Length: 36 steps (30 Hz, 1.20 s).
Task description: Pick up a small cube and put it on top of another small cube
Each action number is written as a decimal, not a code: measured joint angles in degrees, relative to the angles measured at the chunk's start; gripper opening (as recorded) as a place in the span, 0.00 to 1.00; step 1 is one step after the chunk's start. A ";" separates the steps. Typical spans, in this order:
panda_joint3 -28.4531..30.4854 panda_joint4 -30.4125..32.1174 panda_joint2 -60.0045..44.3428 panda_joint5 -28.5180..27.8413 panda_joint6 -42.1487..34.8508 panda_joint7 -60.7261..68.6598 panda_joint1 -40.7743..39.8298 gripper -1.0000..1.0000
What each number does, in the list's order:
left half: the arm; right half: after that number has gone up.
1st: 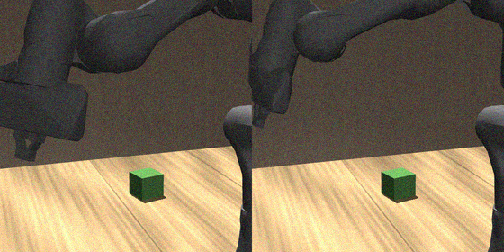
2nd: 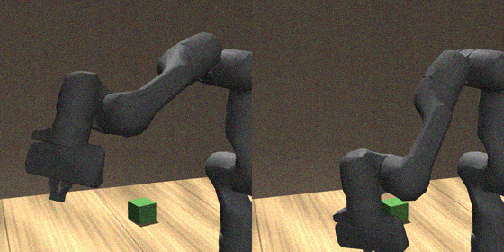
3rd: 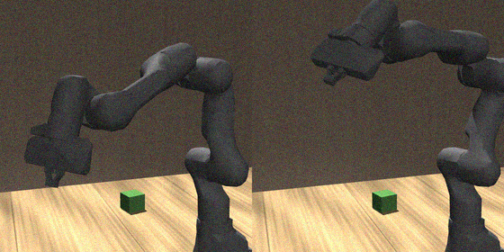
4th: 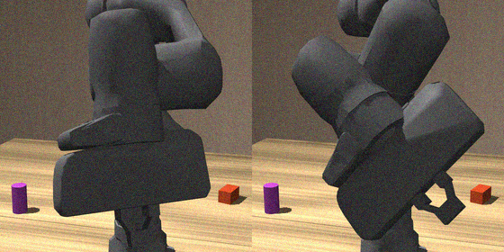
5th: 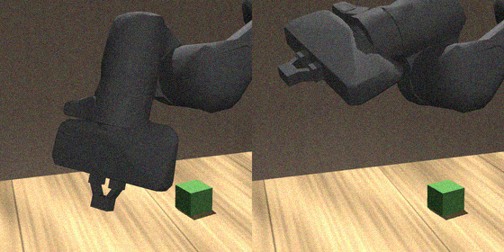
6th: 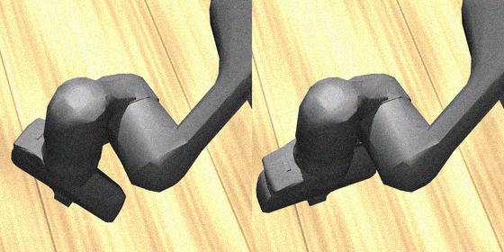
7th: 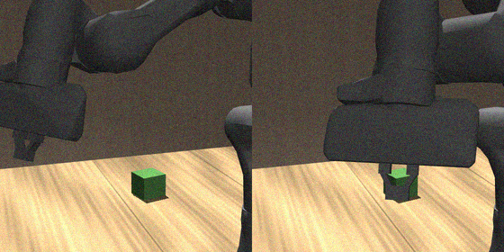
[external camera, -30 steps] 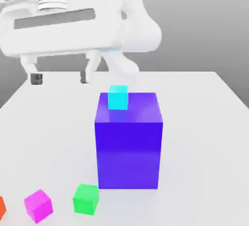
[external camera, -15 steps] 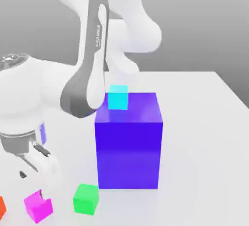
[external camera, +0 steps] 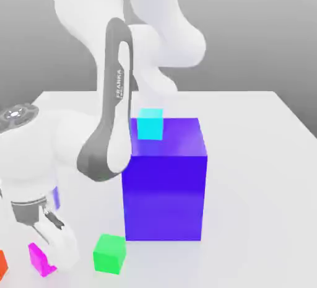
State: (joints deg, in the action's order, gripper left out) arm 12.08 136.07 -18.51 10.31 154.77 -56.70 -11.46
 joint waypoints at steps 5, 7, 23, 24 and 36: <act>-2.42 -1.65 2.99 0.94 -1.45 7.62 -1.06 0.00; -3.19 -1.66 3.59 0.42 -1.78 11.58 -1.53 0.00; -9.76 -1.48 8.19 -0.37 -4.37 46.42 -5.20 0.00; -10.17 -1.48 8.48 -0.18 -4.53 48.77 -5.40 0.00; -14.98 -1.43 11.76 3.72 -6.55 78.15 -7.46 0.00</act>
State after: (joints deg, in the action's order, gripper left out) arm -2.89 134.64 -6.75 14.03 148.23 21.45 -18.92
